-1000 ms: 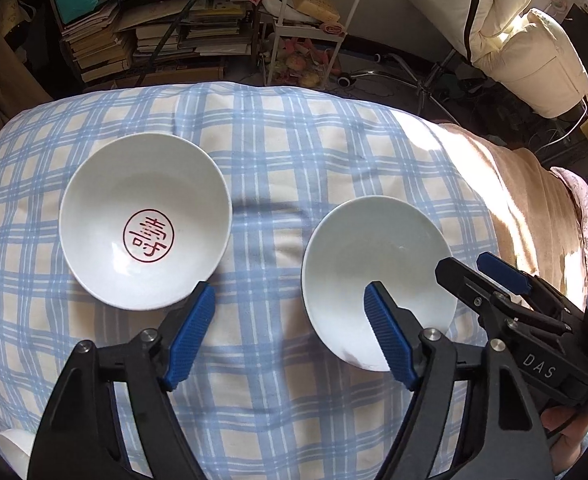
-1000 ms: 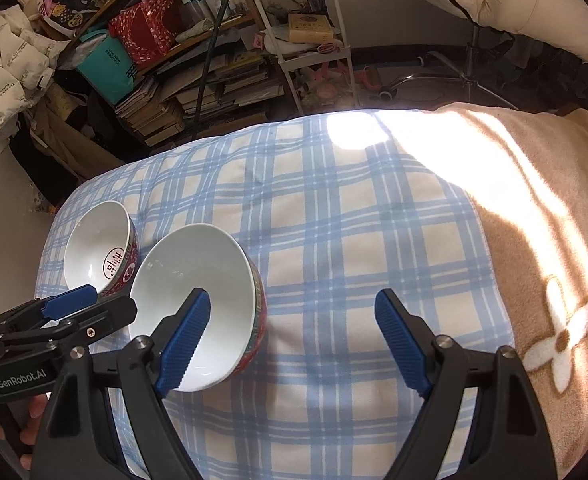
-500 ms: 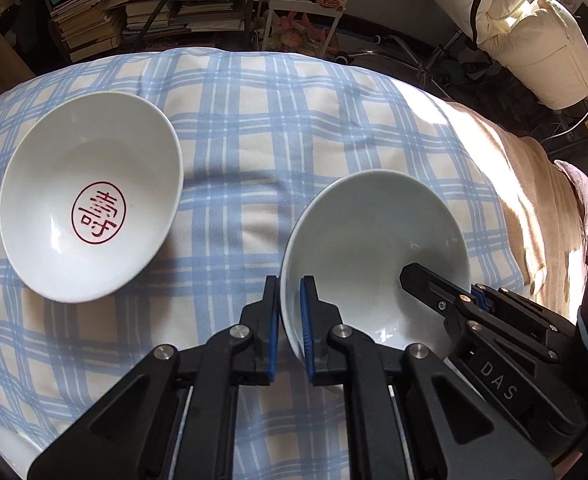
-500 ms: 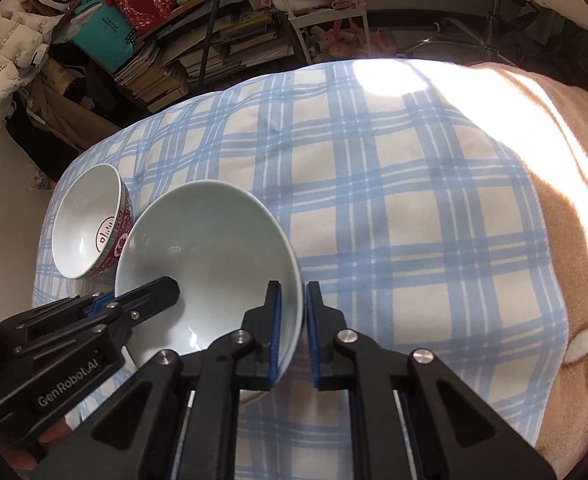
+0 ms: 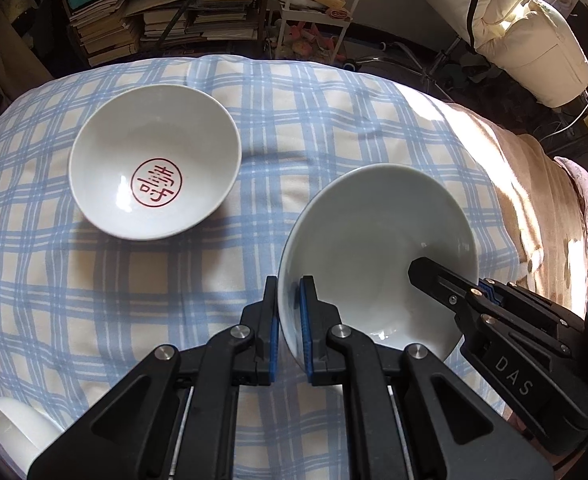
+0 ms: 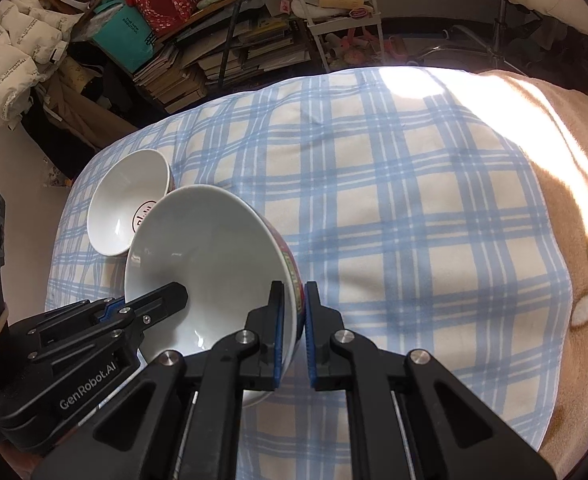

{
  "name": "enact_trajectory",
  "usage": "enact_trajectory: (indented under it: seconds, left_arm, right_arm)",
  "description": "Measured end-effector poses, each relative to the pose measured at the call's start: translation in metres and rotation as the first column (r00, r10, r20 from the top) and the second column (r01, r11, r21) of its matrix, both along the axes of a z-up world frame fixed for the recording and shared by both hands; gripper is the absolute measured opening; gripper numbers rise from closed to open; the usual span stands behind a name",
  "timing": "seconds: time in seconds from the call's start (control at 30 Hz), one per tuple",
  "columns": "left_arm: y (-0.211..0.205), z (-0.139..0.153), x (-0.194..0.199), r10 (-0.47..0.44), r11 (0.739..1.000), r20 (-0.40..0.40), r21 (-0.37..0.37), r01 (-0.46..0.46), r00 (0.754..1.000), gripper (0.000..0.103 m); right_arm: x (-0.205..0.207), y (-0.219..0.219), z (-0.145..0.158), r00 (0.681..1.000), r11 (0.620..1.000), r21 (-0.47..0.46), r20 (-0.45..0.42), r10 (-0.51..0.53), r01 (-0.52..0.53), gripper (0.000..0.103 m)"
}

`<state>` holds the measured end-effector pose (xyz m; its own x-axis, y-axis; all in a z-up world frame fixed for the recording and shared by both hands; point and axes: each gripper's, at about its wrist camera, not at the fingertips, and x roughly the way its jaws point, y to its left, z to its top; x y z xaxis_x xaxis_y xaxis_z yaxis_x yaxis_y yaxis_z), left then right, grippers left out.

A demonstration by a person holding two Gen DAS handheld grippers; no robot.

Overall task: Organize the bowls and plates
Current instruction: 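Lift and carry the red-patterned bowl toward the white bowl with both tools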

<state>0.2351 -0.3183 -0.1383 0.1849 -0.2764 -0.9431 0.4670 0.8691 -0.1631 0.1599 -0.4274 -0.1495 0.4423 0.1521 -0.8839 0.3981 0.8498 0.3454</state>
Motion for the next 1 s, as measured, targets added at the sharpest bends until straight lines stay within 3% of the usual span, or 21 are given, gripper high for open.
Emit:
enact_trajectory:
  seconds: [0.33, 0.9, 1.0]
  left_arm:
    - [0.062, 0.033, -0.023, 0.070, 0.995, 0.015, -0.075, -0.069, 0.997, 0.010]
    - [0.184, 0.063, -0.061, 0.206, 0.977, 0.050, -0.060, -0.203, 0.977, 0.010]
    - [0.203, 0.066, -0.064, 0.235, 0.971, 0.054, -0.059, -0.231, 0.971, 0.010]
  right_arm:
    - [-0.018, 0.045, 0.041, 0.998, 1.000, 0.007, 0.057, 0.027, -0.027, 0.011]
    - [-0.037, 0.156, 0.065, 0.986, 0.992, 0.040, 0.119, 0.117, -0.123, 0.011]
    - [-0.038, 0.178, 0.069, 0.980, 0.988, 0.005, 0.129, 0.154, -0.156, 0.011]
